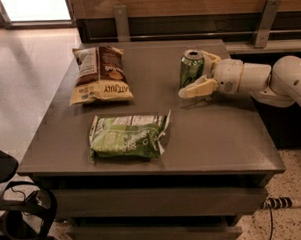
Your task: Place green can upright
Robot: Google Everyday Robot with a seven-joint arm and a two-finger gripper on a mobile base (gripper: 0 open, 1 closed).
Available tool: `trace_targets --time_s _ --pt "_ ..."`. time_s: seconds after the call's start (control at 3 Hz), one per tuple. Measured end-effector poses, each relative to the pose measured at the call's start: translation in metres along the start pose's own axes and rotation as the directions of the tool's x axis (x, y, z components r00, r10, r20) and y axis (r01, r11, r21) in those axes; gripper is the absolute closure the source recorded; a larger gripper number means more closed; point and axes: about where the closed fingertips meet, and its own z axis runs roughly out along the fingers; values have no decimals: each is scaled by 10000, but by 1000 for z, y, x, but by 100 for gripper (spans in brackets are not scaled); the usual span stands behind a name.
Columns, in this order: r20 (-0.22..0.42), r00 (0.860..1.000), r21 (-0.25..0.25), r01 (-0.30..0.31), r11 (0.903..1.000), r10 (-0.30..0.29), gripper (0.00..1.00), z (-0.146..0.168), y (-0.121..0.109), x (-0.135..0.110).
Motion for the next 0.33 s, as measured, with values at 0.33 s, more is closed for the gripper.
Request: trace_targets --time_s 0.33 --pt "0 10000 0 0 10000 0 0 0 0 0"
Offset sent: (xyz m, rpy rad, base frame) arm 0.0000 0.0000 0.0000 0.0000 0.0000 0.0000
